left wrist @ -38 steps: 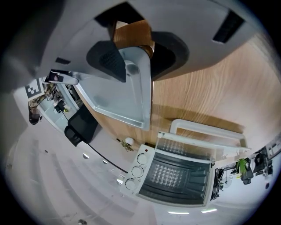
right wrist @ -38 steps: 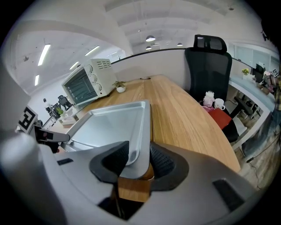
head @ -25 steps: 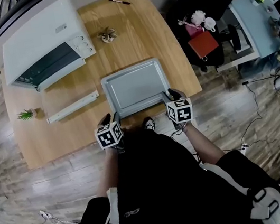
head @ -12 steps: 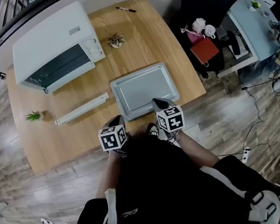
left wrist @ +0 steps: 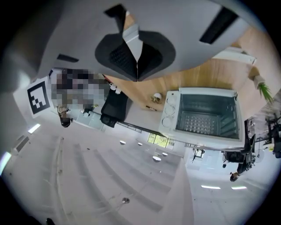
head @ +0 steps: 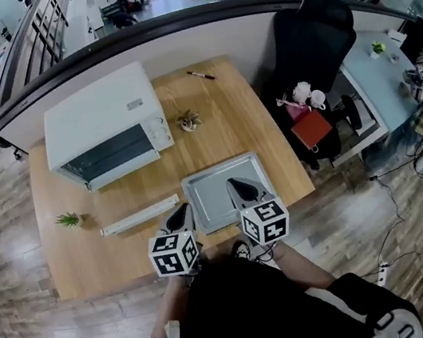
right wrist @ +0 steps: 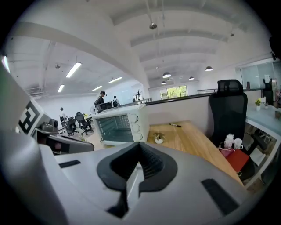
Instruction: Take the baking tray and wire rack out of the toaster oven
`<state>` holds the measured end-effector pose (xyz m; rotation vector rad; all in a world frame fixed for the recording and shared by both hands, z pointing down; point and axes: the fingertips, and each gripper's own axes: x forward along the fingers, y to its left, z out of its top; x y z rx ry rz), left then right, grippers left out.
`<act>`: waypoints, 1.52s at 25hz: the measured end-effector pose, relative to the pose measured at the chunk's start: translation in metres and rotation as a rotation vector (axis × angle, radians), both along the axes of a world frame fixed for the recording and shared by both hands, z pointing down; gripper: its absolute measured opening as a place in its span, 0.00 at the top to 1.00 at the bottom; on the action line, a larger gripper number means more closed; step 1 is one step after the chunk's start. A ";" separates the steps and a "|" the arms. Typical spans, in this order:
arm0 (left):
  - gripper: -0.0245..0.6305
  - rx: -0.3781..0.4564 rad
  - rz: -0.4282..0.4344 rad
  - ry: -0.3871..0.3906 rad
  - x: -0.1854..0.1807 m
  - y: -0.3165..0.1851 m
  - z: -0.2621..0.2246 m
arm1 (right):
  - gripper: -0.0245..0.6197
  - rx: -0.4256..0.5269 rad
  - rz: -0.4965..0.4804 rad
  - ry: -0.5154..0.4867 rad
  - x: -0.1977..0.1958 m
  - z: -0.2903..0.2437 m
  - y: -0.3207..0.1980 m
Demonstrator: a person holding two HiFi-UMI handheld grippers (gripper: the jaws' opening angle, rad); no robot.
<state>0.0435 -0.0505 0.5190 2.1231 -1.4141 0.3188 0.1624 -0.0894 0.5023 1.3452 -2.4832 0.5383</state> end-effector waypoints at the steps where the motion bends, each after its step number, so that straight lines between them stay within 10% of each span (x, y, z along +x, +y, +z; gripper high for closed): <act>1: 0.93 0.038 -0.002 0.002 0.000 -0.004 -0.016 | 0.95 0.031 -0.001 -0.010 -0.001 -0.015 -0.003; 12: 0.93 0.385 -0.060 -0.087 -0.007 -0.015 -0.130 | 0.95 0.253 0.021 -0.049 0.015 -0.114 -0.010; 38: 0.93 0.426 -0.073 -0.089 -0.004 -0.014 -0.134 | 0.95 0.342 0.004 -0.024 0.024 -0.124 -0.004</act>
